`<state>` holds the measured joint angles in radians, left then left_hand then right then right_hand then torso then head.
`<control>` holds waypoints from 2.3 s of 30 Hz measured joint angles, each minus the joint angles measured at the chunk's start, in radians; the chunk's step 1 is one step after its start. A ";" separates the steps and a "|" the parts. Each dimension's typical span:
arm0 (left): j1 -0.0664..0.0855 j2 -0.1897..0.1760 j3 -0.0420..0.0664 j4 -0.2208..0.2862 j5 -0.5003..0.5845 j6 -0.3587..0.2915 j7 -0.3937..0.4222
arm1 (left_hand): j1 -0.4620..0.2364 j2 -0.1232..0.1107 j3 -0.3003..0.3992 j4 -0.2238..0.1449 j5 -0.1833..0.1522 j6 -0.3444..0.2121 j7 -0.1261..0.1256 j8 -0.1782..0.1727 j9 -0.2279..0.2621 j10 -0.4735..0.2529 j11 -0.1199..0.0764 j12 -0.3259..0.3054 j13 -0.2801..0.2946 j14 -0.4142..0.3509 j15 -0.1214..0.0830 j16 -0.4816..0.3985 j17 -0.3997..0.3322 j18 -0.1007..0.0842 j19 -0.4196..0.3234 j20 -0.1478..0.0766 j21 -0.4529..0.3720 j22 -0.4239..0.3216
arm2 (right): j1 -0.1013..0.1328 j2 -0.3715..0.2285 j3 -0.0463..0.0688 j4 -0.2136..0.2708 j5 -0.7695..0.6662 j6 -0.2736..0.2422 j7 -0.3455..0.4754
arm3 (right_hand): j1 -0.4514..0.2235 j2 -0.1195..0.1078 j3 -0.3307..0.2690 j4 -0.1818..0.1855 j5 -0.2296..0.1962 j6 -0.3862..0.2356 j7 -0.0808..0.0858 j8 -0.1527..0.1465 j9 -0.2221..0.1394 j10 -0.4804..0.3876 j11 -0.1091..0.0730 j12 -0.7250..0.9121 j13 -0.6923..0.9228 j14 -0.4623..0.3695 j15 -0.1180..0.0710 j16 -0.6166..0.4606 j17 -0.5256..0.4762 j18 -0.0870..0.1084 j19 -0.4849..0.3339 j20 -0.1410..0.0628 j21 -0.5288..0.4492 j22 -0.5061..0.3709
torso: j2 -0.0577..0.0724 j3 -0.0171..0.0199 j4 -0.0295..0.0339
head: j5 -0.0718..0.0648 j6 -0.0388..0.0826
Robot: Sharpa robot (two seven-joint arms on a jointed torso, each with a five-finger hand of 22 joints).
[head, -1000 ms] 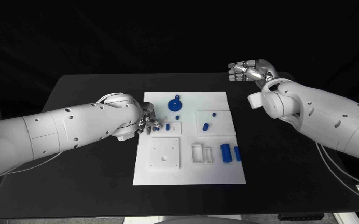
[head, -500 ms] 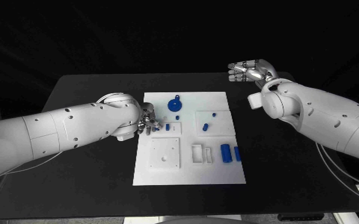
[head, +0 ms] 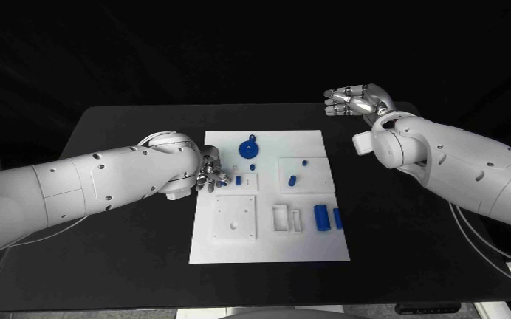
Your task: Assemble the parts on the task board
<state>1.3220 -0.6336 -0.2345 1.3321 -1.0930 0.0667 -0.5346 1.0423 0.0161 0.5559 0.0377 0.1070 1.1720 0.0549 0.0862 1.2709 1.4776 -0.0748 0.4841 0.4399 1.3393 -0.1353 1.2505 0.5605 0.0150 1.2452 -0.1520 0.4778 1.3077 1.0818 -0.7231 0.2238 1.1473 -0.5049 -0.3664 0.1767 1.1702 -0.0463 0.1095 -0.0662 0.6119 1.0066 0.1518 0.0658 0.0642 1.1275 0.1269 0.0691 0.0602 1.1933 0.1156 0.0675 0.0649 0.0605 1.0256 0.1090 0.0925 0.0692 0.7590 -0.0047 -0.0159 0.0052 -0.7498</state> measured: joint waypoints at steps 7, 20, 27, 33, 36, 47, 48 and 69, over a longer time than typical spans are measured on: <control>0.000 0.003 0.000 -0.004 -0.009 0.005 0.002 | 0.000 0.000 0.000 0.000 -0.012 0.002 -0.002 0.001 -0.001 0.000 0.000 0.000 0.000 -0.001 0.001 0.000 -0.005 0.000 0.000 0.000 0.000 0.000 | 0.000 0.000 0.000 0.000 0.000 0.000 0.000 | 0.000 0.000 0.000 0.000 0.000 0.000 0.000 0.000 0.000 0.000 0.000 0.000 0.000 0.000 0.000 0.000 0.000 0.000 0.000 0.000 0.000 0.000 | 0.000 -0.0005 -0.0008 | 0.002 -0.001; -0.001 0.017 0.003 -0.015 -0.047 0.023 0.000 | 0.004 -0.004 -0.002 -0.003 -0.033 0.009 -0.009 0.005 -0.003 0.008 0.008 0.000 0.000 -0.002 0.002 0.000 -0.008 0.000 0.000 0.000 0.000 0.000 | 0.000 0.000 0.000 0.000 0.000 0.000 0.000 | 0.000 0.000 0.000 0.000 0.000 0.000 0.000 0.000 0.000 0.000 0.000 0.000 0.000 0.000 0.000 0.000 0.000 0.000 0.000 0.000 0.000 0.000 | 0.001 0.0000 -0.0018 | 0.000 -0.005; -0.002 0.021 0.005 -0.016 -0.073 0.033 -0.001 | 0.004 -0.004 -0.002 -0.003 -0.035 0.010 -0.009 0.002 -0.002 0.006 0.006 0.000 0.000 -0.002 0.002 0.000 -0.008 0.000 0.000 0.000 0.000 0.000 | 0.000 0.001 0.000 0.000 0.000 0.000 0.000 | 0.000 0.000 0.000 0.000 0.000 0.000 0.000 0.000 0.000 0.000 0.000 0.000 0.000 0.000 0.000 0.000 0.000 0.000 0.000 0.000 0.000 0.000 | 0.001 0.0008 -0.0017 | -0.002 -0.006; -0.004 0.019 0.005 -0.010 -0.086 0.030 0.000 | 0.004 -0.004 -0.005 -0.006 -0.035 0.011 -0.011 0.002 -0.005 0.006 0.006 0.000 0.000 -0.003 0.003 0.000 -0.008 0.000 0.000 0.000 0.000 0.000 | 0.000 0.001 0.000 -0.001 0.000 0.000 0.000 | 0.000 0.000 -0.003 0.003 0.000 0.000 0.000 0.000 0.000 0.000 0.000 0.000 0.000 0.000 0.000 0.000 0.000 0.000 0.000 0.000 0.000 0.000 | 0.000 0.0004 -0.0009 | -0.003 -0.007; -0.006 0.013 0.005 -0.002 -0.092 0.021 0.002 | 0.004 -0.004 -0.005 -0.006 -0.026 0.012 -0.011 -0.002 -0.008 0.006 0.006 0.000 0.000 -0.003 0.003 0.000 -0.004 0.000 0.000 0.000 0.000 0.000 | -0.001 0.001 0.000 -0.002 0.000 0.000 0.000 | 0.000 0.000 -0.003 0.003 0.000 0.000 0.000 0.000 0.000 0.000 0.000 0.000 0.000 0.000 0.000 0.000 0.000 0.000 0.000 0.000 0.000 0.000 | 0.000 0.0001 -0.0009 | -0.003 -0.007; -0.015 -0.009 0.001 0.026 -0.096 -0.041 0.005 | 0.004 -0.004 -0.005 -0.006 -0.025 0.012 -0.012 -0.002 -0.009 0.006 0.006 0.000 -0.002 0.004 -0.004 0.000 0.005 0.000 0.000 0.000 0.000 0.000 | -0.003 0.000 0.000 -0.002 0.000 0.000 0.001 | 0.000 0.000 0.000 0.006 0.004 0.000 0.000 0.000 0.000 0.000 0.000 0.000 0.000 0.000 0.000 0.000 0.000 0.000 0.000 0.000 0.000 0.000 | -0.001 -0.0010 -0.0001 | -0.002 -0.005; -0.016 -0.011 0.001 0.028 -0.096 -0.048 0.005 | 0.004 -0.004 -0.005 -0.005 -0.025 0.012 -0.012 -0.002 -0.009 0.006 0.006 0.000 -0.002 0.004 -0.004 0.000 0.006 0.000 0.000 0.000 0.000 0.000 | -0.003 0.000 0.000 -0.002 0.000 0.000 0.001 | 0.000 0.000 0.000 0.006 0.004 0.000 0.000 0.000 0.000 0.000 0.000 0.000 0.000 0.000 0.000 0.000 0.000 0.000 0.000 0.000 0.000 0.000 | -0.001 -0.0012 -0.0001 | -0.002 -0.005; -0.022 -0.017 -0.002 0.034 -0.089 -0.106 0.006 | 0.004 -0.004 0.003 0.002 -0.027 0.012 -0.012 0.001 -0.010 0.006 0.006 0.000 -0.004 0.008 0.000 0.000 0.007 0.000 0.004 -0.004 0.000 0.000 | -0.004 0.000 0.000 -0.004 0.000 0.001 0.001 | 0.000 0.000 0.000 0.006 0.004 0.000 0.000 0.000 0.000 0.000 0.000 0.000 0.000 0.000 0.000 0.000 0.000 0.000 0.000 0.000 0.000 0.000 | 0.000 0.0000 -0.0008 | 0.002 -0.008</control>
<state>1.2996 -0.6505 -0.2366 1.3659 -1.1824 -0.0397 -0.5285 1.0462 0.0122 0.5586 0.0396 0.0796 1.1842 0.0428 0.0872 1.2607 1.4837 -0.0688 0.4841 0.4360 1.3471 -0.1354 1.2500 0.5672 0.0150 1.2489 -0.1556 0.4778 1.3079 1.0778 -0.7233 0.2238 1.1434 -0.5045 -0.3659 0.1774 1.1702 -0.0463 0.1094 -0.0606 0.6160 1.0066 0.1518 0.0658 0.0642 1.1275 0.1269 0.0691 0.0602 1.1933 0.1156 0.0675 0.0649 0.0605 1.0255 0.1090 0.0925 0.0692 0.7590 -0.0047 -0.0167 0.0070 -0.7582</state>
